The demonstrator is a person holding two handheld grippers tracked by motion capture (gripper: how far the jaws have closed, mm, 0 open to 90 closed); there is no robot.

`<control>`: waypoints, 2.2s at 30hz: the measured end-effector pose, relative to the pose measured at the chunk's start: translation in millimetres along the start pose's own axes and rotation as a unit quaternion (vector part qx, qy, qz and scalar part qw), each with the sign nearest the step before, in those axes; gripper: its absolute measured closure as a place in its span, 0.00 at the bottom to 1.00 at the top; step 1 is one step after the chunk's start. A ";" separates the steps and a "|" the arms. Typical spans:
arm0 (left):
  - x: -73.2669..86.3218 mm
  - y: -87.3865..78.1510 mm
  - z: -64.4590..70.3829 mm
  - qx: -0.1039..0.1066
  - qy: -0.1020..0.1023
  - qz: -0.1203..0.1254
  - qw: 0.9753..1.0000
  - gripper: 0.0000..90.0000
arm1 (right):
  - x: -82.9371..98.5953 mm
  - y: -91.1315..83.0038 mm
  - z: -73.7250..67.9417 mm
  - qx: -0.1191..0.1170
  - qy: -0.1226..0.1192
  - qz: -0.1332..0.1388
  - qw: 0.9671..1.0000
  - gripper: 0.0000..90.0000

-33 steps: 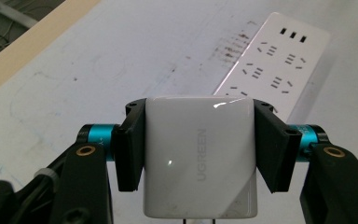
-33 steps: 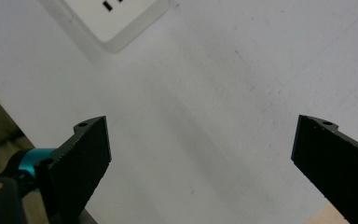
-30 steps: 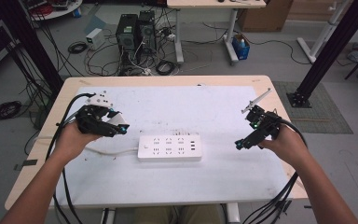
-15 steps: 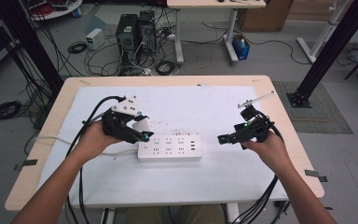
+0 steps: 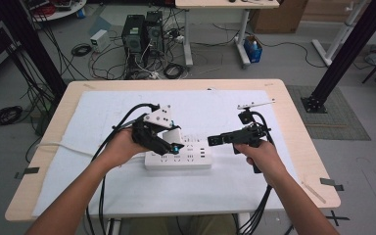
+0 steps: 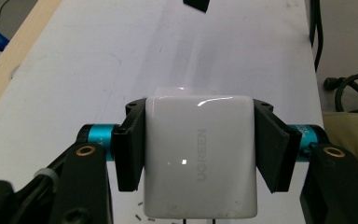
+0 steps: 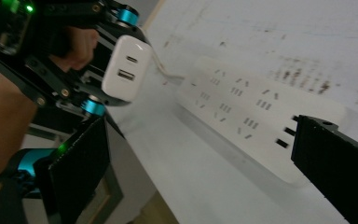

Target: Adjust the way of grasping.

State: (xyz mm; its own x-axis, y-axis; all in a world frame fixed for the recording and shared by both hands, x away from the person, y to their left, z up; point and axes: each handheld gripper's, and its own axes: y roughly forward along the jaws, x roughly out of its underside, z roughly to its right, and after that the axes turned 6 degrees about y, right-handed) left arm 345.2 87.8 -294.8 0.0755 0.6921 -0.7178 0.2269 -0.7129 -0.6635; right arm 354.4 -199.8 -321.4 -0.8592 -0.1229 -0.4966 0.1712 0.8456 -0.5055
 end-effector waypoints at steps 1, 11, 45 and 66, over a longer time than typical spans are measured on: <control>-1.8 2.6 0.7 0.001 -0.001 0.004 1.000 0.47 | -0.7 2.3 -0.1 -0.007 0.005 -0.001 1.000 0.04; -17.4 22.4 4.7 0.013 0.022 0.000 1.000 0.47 | -7.0 25.8 -2.9 -0.065 0.038 -0.014 0.997 0.04; -32.3 31.0 9.3 0.003 0.051 -0.001 0.999 0.47 | -8.0 45.0 0.7 -0.123 0.092 -0.016 0.988 0.33; -33.9 35.2 11.9 -0.015 0.071 -0.008 0.997 0.47 | -5.1 52.0 5.7 -0.138 0.134 -0.016 0.981 0.67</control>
State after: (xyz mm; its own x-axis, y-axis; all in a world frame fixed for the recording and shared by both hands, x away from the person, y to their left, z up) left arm 339.1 37.9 -296.3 0.2086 0.7143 -0.6680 0.2576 -0.6991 -0.6671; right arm 370.5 -158.2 -349.1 -0.9644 -0.0415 -0.2613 0.0374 0.9563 -0.2899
